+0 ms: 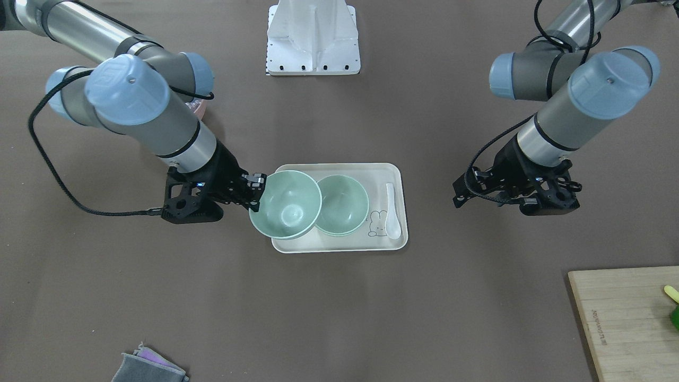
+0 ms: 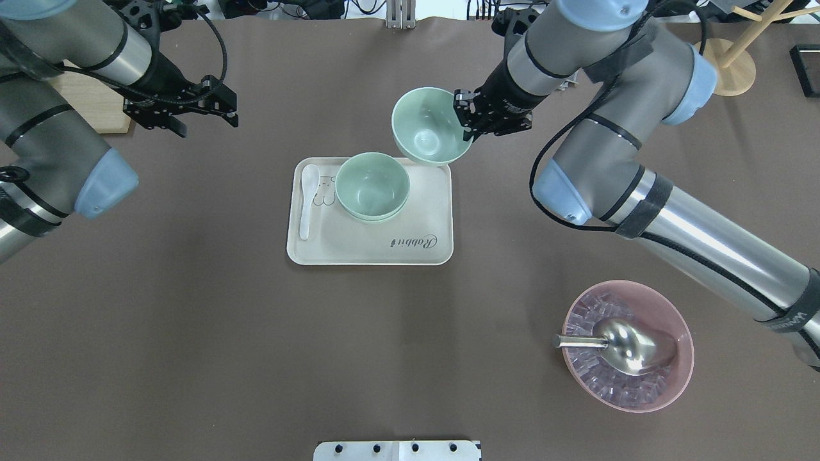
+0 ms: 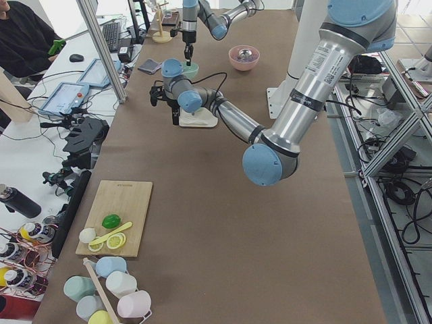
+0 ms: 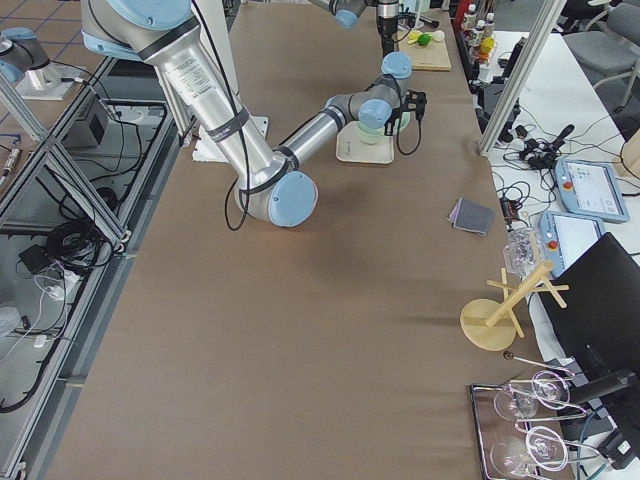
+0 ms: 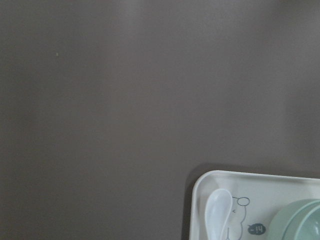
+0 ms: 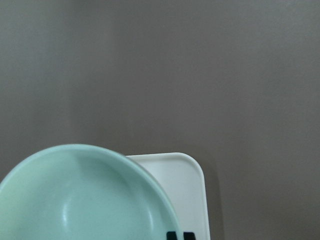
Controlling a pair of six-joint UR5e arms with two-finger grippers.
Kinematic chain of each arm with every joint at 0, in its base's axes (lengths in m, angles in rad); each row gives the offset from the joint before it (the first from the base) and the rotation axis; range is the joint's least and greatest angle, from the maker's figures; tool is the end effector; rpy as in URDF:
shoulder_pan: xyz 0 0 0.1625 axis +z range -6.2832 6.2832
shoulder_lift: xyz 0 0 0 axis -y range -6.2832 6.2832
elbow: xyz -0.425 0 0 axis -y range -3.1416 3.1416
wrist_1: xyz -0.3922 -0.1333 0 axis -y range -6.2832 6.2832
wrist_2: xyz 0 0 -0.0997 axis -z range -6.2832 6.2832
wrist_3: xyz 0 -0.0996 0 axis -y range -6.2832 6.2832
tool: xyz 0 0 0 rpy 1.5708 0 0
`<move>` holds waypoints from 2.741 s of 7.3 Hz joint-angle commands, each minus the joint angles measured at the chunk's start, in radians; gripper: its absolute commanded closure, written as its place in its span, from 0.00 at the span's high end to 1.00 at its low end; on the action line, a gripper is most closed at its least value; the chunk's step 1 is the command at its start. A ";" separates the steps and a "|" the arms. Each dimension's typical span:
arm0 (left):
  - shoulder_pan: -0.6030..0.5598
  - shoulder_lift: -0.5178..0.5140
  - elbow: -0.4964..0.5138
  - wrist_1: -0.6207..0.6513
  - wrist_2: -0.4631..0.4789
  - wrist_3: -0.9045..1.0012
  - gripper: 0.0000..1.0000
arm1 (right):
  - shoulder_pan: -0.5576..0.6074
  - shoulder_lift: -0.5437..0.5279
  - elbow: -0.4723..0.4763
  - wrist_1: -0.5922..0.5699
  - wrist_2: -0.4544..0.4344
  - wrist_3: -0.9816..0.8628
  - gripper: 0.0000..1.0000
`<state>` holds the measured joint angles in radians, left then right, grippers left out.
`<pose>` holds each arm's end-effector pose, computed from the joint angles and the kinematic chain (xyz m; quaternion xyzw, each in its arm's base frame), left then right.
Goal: Stack green bowls together
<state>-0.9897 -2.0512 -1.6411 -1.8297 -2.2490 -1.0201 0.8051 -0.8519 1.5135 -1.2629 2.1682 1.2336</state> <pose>0.3007 -0.5868 0.3155 0.0391 0.4795 -0.0609 0.8746 -0.4389 -0.5680 0.2057 0.0217 -0.5154 0.0626 0.8544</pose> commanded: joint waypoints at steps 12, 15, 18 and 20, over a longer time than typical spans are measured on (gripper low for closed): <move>-0.012 0.036 -0.008 0.000 -0.006 0.020 0.98 | -0.173 0.120 -0.170 0.000 -0.154 0.012 0.00; -0.010 0.036 -0.005 0.000 -0.004 0.020 0.98 | -0.170 0.120 -0.173 0.000 -0.162 0.014 0.00; -0.009 0.031 0.006 0.000 -0.004 0.020 0.98 | -0.169 0.123 -0.179 0.000 -0.168 0.015 0.00; -0.009 0.031 0.009 0.000 -0.004 0.020 0.98 | -0.170 0.126 -0.190 0.002 -0.168 0.014 0.00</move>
<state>-0.9987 -2.0197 -1.6343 -1.8300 -2.2534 -1.0001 0.6363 -0.7273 1.3301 -1.2614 2.0005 1.2483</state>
